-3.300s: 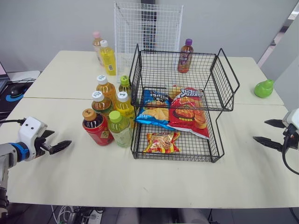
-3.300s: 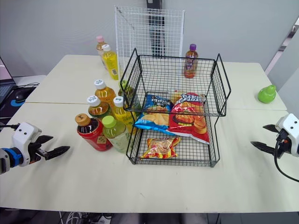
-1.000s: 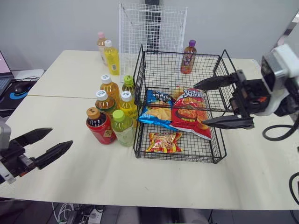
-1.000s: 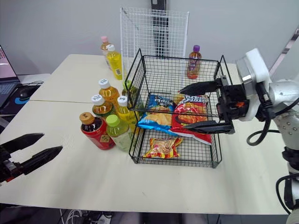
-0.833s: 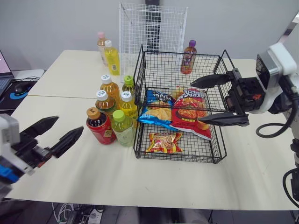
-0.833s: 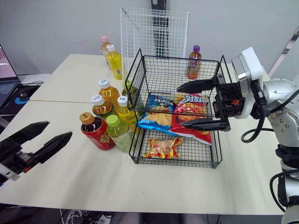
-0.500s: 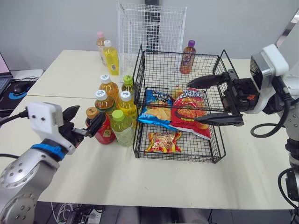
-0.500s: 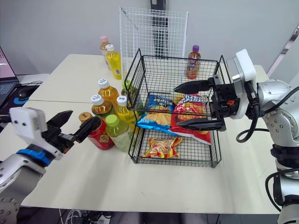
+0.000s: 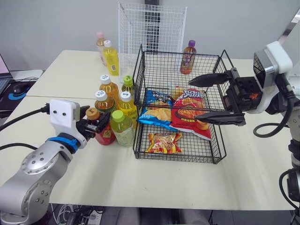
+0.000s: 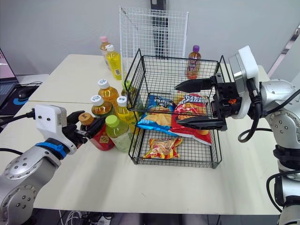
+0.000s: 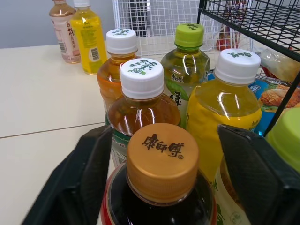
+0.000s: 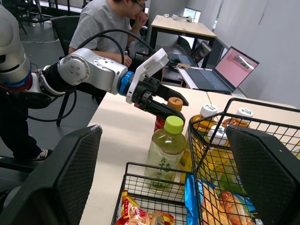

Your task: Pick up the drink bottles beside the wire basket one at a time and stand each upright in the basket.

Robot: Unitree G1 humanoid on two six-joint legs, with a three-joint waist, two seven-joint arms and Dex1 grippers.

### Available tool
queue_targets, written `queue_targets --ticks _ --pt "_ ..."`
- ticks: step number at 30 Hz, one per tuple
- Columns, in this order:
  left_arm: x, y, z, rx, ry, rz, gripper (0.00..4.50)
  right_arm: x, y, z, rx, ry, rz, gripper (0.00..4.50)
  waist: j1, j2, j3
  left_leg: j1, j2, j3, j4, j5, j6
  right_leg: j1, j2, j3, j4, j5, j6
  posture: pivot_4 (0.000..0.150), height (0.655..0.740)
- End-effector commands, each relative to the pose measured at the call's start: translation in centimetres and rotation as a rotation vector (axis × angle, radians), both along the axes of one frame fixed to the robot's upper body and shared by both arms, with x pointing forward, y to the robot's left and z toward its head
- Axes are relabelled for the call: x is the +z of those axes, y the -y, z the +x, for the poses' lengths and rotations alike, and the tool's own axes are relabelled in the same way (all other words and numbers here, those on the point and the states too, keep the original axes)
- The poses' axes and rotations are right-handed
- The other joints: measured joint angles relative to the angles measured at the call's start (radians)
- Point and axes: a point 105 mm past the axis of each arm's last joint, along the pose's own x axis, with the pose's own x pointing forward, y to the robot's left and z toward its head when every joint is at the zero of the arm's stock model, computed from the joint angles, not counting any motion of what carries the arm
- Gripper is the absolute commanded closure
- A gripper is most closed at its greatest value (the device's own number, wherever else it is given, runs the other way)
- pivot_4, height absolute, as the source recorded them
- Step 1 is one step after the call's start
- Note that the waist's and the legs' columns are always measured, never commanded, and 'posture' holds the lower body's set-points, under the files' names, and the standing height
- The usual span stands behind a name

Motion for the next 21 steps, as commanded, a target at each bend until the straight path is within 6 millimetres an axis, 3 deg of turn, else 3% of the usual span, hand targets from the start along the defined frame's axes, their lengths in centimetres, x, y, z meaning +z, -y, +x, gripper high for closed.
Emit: queue_targets --ticks 1,4,9,13,21 --pt "0.5 0.2 0.0 -0.008 0.035 0.006 2.18 1.3 0.2 -0.6 -0.008 0.073 0.010 0.00 0.000 0.000 0.000 0.000 0.000 0.000 0.000 0.000 0.000 0.000 0.000 0.000 0.000 0.000 0.000 0.150 0.7360" --pt "0.6 -0.1 0.0 -0.008 0.041 0.004 3.06 1.3 0.3 -0.5 -0.023 0.080 0.009 0.00 0.000 0.000 0.000 0.000 0.000 0.000 0.000 0.000 0.000 0.000 0.000 0.000 0.000 0.000 0.000 0.150 0.7360" --pt "2.3 -0.6 -0.9 -0.078 0.088 0.030 3.14 1.2 0.4 -0.6 -0.040 0.090 0.007 0.00 0.000 -0.001 0.000 0.000 0.000 0.000 0.000 0.000 0.000 0.000 0.000 0.000 0.000 0.000 0.000 0.150 0.7360" --pt "6.1 -1.4 -1.8 -0.268 0.111 0.065 3.14 1.0 0.7 -0.6 -0.070 0.102 0.005 0.00 0.000 -0.001 0.002 -0.001 0.001 0.000 0.000 0.000 0.000 -0.002 0.000 -0.001 0.000 0.000 0.000 0.150 0.7360" --pt "14.9 -4.0 -2.8 -0.439 0.064 0.081 3.14 1.0 1.9 -1.1 -0.176 0.085 -0.006 0.00 0.000 -0.003 0.009 -0.002 0.001 0.000 -0.002 0.000 0.000 -0.003 -0.003 -0.002 0.000 -0.001 0.000 0.150 0.7360"
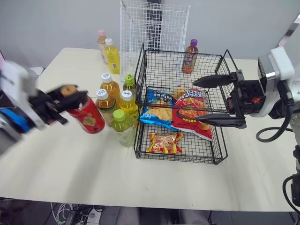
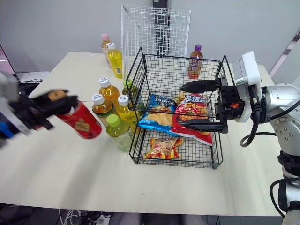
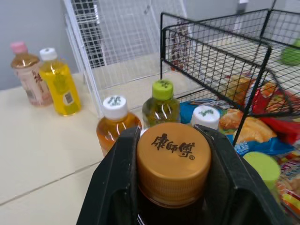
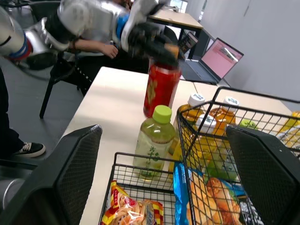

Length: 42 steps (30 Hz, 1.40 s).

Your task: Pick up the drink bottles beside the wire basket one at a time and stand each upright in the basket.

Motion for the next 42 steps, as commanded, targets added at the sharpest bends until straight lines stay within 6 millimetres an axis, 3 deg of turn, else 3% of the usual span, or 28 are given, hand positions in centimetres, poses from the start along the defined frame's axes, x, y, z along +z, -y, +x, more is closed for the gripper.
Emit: queue_targets --ticks 1,4,8,13,18,21,25,29,42 --pt "4.9 -0.9 -0.8 -0.067 0.062 -0.024 3.14 1.6 0.8 -0.7 -0.067 0.056 0.013 0.00 0.001 0.000 0.001 0.000 -0.001 0.001 0.000 0.000 0.000 -0.001 0.000 0.000 -0.001 0.000 0.000 0.150 0.7360" --pt "8.3 -0.7 0.2 -0.108 0.118 -0.043 3.14 2.1 1.4 -1.0 -0.137 0.078 0.036 0.00 0.006 -0.002 0.003 -0.001 -0.001 -0.001 -0.001 0.000 0.000 -0.002 0.003 -0.002 -0.001 0.000 0.000 0.150 0.7360" --pt "12.0 1.8 1.9 -0.229 0.189 -0.084 3.14 2.1 2.4 -1.6 -0.226 0.075 0.045 0.00 0.011 -0.002 0.003 -0.002 -0.002 -0.002 -0.001 0.000 0.000 -0.001 0.003 -0.003 -0.001 -0.001 0.000 0.150 0.7360" --pt "17.4 7.8 4.8 -0.457 0.291 -0.130 3.14 1.8 3.7 -2.7 -0.371 0.082 0.064 0.00 0.034 -0.002 0.003 -0.016 -0.001 -0.006 0.006 0.000 0.000 -0.009 0.006 -0.006 0.000 0.001 0.001 0.150 0.7360" --pt "19.5 13.4 6.7 -0.606 0.335 -0.128 3.14 1.8 4.3 -3.4 -0.485 0.107 0.107 0.00 0.020 -0.001 0.003 -0.024 -0.002 -0.004 0.007 0.000 0.000 -0.017 0.005 -0.003 0.000 0.003 0.002 0.150 0.7360" --pt "18.5 17.9 8.0 -0.707 0.324 -0.115 3.14 1.6 4.8 -3.7 -0.582 0.146 0.119 0.00 0.018 -0.001 0.003 -0.024 -0.002 -0.006 0.007 0.000 0.000 -0.017 0.005 -0.005 0.000 0.002 0.002 0.150 0.7360" --pt "17.1 21.3 9.0 -0.756 0.331 -0.102 3.14 0.6 5.0 -3.5 -0.694 0.173 0.100 0.00 0.006 0.000 0.004 -0.026 -0.003 -0.006 0.007 0.000 0.000 -0.018 0.005 -0.004 0.000 0.002 0.002 0.150 0.7360" --pt "14.4 25.7 10.6 -0.752 0.327 -0.085 3.14 0.1 4.4 -3.5 -0.776 0.187 0.175 0.00 -0.001 0.000 0.004 -0.026 -0.003 -0.005 0.007 0.000 0.000 -0.018 0.006 -0.003 0.001 0.002 0.002 0.150 0.7360" --pt "10.6 30.4 12.6 -0.642 0.263 -0.106 3.14 -0.5 3.9 -4.4 -0.837 0.199 0.242 0.00 0.005 0.001 0.003 -0.026 -0.004 -0.005 0.008 0.001 0.000 -0.017 0.005 -0.003 0.001 0.003 0.002 0.150 0.7360"
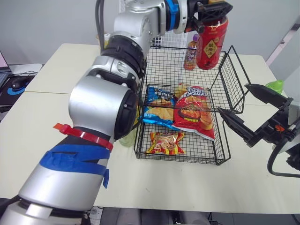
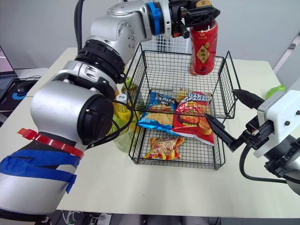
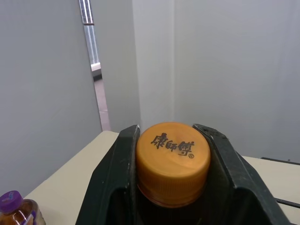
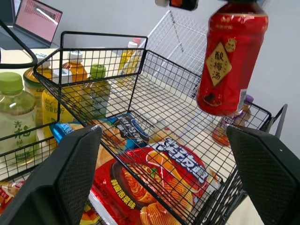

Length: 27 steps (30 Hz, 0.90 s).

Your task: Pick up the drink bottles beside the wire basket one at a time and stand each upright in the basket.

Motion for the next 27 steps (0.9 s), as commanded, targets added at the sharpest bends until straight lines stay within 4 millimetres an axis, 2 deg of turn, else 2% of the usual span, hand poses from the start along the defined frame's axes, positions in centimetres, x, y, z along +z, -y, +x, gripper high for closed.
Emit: queue_targets --ticks 1,8,13,15,18,23,27 --pt "1.0 1.2 -0.6 0.001 0.053 -0.029 3.14 0.9 -0.3 -0.4 -0.014 0.079 0.022 0.00 0.003 0.000 0.000 0.000 0.000 0.000 0.000 0.000 0.000 0.000 0.000 0.000 0.000 0.000 0.000 0.150 0.7360" --pt "-0.9 2.6 -0.3 0.027 0.046 0.034 3.14 0.8 -0.4 -0.2 -0.031 0.100 0.029 0.00 0.002 0.001 0.000 0.000 0.000 0.000 0.000 0.000 0.000 0.000 0.000 0.000 0.000 0.000 0.000 0.150 0.7360" --pt "-1.3 2.8 -0.2 0.029 0.025 0.030 3.14 0.7 -0.5 -0.2 -0.030 0.098 0.033 0.00 0.002 0.002 -0.001 0.001 0.000 0.000 0.001 0.000 0.000 0.001 0.000 0.000 0.001 0.000 0.000 0.150 0.7360" --pt "-1.1 2.8 -0.2 0.031 0.024 0.021 2.41 0.7 -0.5 -0.2 -0.032 0.098 0.033 0.00 0.002 0.002 -0.001 0.001 0.000 0.000 0.001 0.000 0.000 0.001 0.000 0.000 0.001 0.000 0.000 0.150 0.7360" --pt "-0.6 2.5 -0.5 0.003 0.030 0.022 1.67 0.8 -0.6 -0.2 -0.035 0.102 0.035 0.00 0.002 0.003 -0.002 0.001 0.000 0.000 0.000 0.000 0.000 0.001 0.000 0.000 0.001 0.000 0.000 0.150 0.7360" --pt "0.6 1.2 -0.8 -0.020 0.053 0.014 0.05 1.0 -0.5 0.1 -0.038 0.108 0.030 0.00 0.000 0.003 -0.002 0.002 0.000 0.000 0.001 0.000 0.000 0.001 0.000 0.000 0.002 0.000 0.000 0.150 0.7360" --pt "1.8 -1.1 -1.1 -0.050 0.080 0.016 0.05 1.4 -0.5 0.5 -0.024 0.114 0.018 0.00 -0.001 0.003 -0.002 0.003 0.000 0.000 0.001 0.001 0.000 0.001 0.000 0.000 0.004 0.000 0.000 0.150 0.7360"
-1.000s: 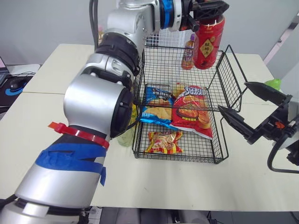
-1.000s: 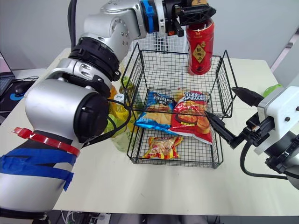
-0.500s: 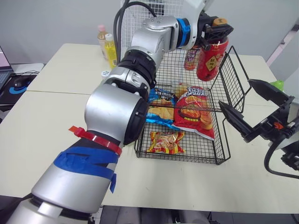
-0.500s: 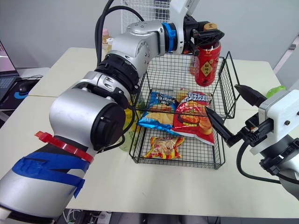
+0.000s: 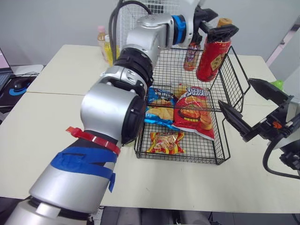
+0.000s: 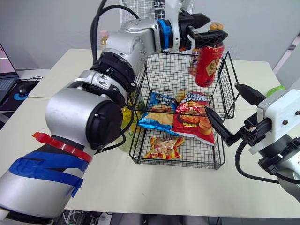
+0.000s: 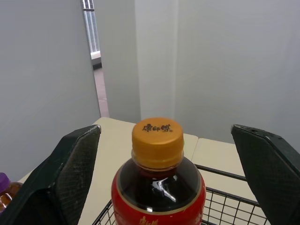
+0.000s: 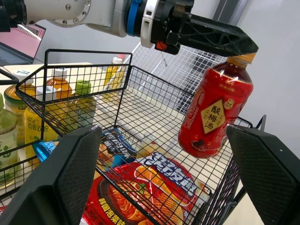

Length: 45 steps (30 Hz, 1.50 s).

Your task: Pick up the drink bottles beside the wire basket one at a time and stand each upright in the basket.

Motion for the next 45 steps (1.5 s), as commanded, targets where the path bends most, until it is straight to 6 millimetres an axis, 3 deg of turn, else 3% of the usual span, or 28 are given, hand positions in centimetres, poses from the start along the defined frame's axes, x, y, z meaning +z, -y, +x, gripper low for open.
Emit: queue_targets --ticks 1,5,9,12,14,21,25,28,31,36,45 --pt "3.9 -1.9 -1.7 -0.060 0.110 -0.017 0.05 1.1 0.0 0.1 0.006 0.053 -0.023 0.00 -0.001 0.000 0.000 0.000 0.000 0.000 0.000 0.000 0.000 0.000 0.000 0.000 0.000 0.000 0.000 0.150 0.7360" --pt "4.2 -4.6 -1.9 -0.083 0.138 0.025 0.05 1.4 0.3 0.5 0.017 0.046 -0.037 0.00 -0.002 0.000 0.000 0.002 0.000 0.000 0.000 0.000 0.000 0.000 0.000 0.001 0.002 0.000 0.000 0.150 0.7360" --pt "5.0 -9.2 -1.8 -0.025 0.152 0.018 0.05 1.7 0.5 1.0 0.060 0.026 -0.071 0.00 -0.006 0.000 0.000 0.005 0.001 0.002 0.000 0.000 0.000 0.001 0.000 0.002 0.004 0.000 0.000 0.150 0.7360" --pt "5.6 -12.3 -3.0 -0.036 0.154 -0.017 0.05 2.1 0.6 1.2 0.098 0.017 -0.085 0.00 -0.006 0.000 0.000 0.007 0.001 0.002 0.000 0.000 -0.001 0.001 0.001 0.003 0.008 0.000 0.000 0.150 0.7360" --pt "5.2 -15.5 -3.8 0.008 0.147 -0.002 0.05 2.4 0.3 1.1 0.155 0.006 -0.101 0.00 -0.009 0.000 0.000 0.007 0.002 0.002 0.000 0.001 -0.002 0.001 0.001 0.003 0.010 0.000 -0.001 0.150 0.7360" --pt "1.5 -23.7 -5.5 0.293 0.080 0.065 0.05 2.8 -0.3 1.3 0.303 -0.039 -0.151 0.00 -0.019 0.000 0.000 0.008 0.003 0.000 0.002 0.002 -0.003 0.001 0.001 0.002 0.013 0.000 -0.001 0.150 0.7360" --pt "-3.4 -27.7 -7.4 0.372 -0.020 0.172 0.05 2.0 -1.6 0.9 0.442 -0.094 -0.202 0.00 -0.020 0.001 0.000 0.009 0.003 0.000 0.004 0.002 -0.002 0.002 0.001 0.002 0.013 0.000 -0.001 0.150 0.7360" --pt "-6.2 -30.1 -8.0 0.440 -0.098 0.161 0.05 1.7 -3.0 0.6 0.540 -0.109 -0.209 0.00 -0.017 0.001 0.000 0.009 0.004 -0.002 0.006 0.002 -0.002 0.003 0.001 0.000 0.015 0.000 -0.001 0.150 0.7360" --pt "-9.1 -31.4 -8.7 0.476 -0.194 0.147 0.05 1.4 -4.2 0.4 0.609 -0.125 -0.204 0.00 -0.012 0.000 -0.001 0.009 0.005 -0.002 0.008 0.002 -0.002 0.003 0.001 0.000 0.015 0.000 -0.001 0.150 0.7360" --pt "-12.4 -31.2 -9.5 0.531 -0.236 0.107 0.05 0.3 -5.2 -0.4 0.695 -0.187 -0.202 0.00 0.002 0.000 -0.001 0.008 0.006 -0.002 0.009 0.002 -0.002 0.004 -0.002 -0.001 0.015 0.000 -0.001 0.150 0.7360" --pt "-13.6 -28.8 -7.7 0.682 -0.170 -0.046 0.05 -1.1 -5.8 -0.9 0.677 -0.221 -0.174 0.00 0.005 -0.002 -0.002 0.008 0.004 -0.003 0.012 0.002 -0.001 0.006 -0.002 -0.002 0.015 0.000 -0.001 0.150 0.7360"
